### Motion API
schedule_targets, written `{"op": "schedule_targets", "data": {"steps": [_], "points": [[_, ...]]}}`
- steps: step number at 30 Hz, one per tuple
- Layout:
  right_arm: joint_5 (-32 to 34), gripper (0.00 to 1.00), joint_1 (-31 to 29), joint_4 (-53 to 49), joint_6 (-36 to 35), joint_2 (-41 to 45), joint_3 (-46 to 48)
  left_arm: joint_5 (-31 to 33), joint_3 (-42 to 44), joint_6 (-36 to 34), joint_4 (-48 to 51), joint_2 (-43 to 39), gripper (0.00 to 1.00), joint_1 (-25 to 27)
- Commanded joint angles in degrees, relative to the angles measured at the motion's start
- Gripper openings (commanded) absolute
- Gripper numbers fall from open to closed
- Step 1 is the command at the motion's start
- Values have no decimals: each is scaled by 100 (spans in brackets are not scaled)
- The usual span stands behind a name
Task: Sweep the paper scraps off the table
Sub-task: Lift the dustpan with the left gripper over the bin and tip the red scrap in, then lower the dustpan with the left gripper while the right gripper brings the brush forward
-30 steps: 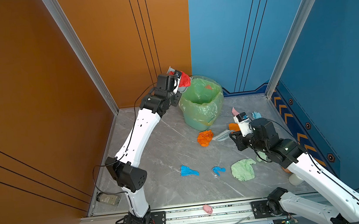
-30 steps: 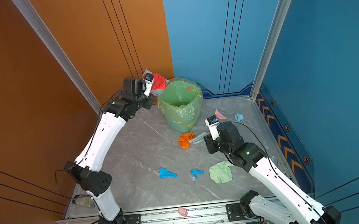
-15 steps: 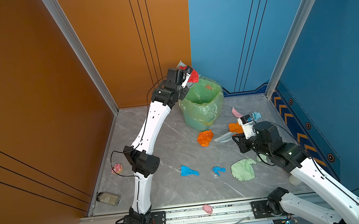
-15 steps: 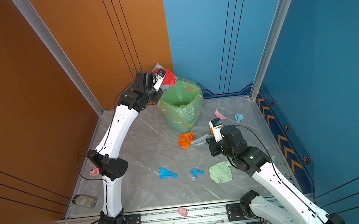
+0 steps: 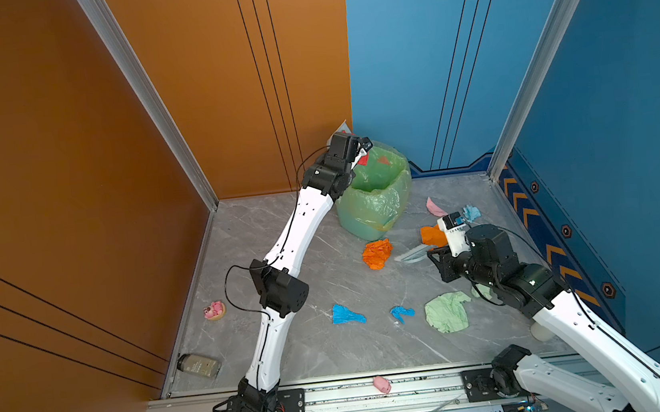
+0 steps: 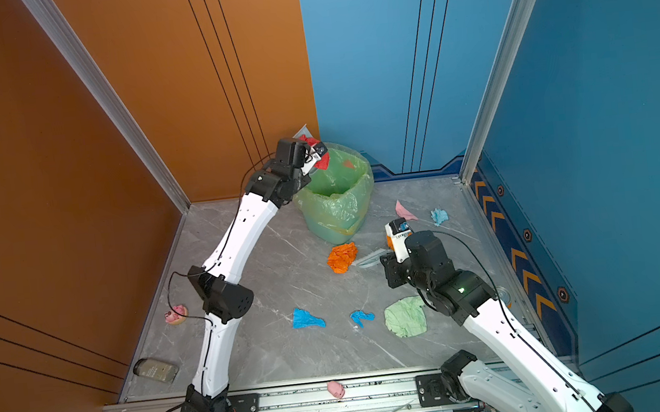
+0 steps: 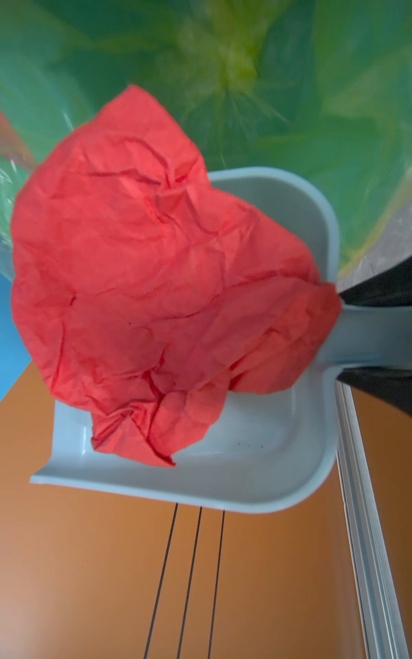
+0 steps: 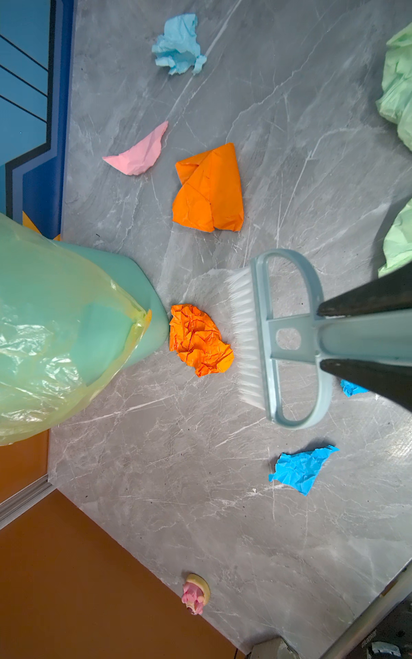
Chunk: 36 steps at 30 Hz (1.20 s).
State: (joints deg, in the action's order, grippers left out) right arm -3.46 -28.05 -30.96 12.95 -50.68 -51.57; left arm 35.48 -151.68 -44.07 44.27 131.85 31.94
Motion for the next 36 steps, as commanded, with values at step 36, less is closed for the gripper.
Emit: {"op": "schedule_targets", "data": {"steps": [36], "points": [[-259, 0, -13, 177, -195, -343, -264, -376, 2336, 1454, -1264, -2300, 0, -355]]}}
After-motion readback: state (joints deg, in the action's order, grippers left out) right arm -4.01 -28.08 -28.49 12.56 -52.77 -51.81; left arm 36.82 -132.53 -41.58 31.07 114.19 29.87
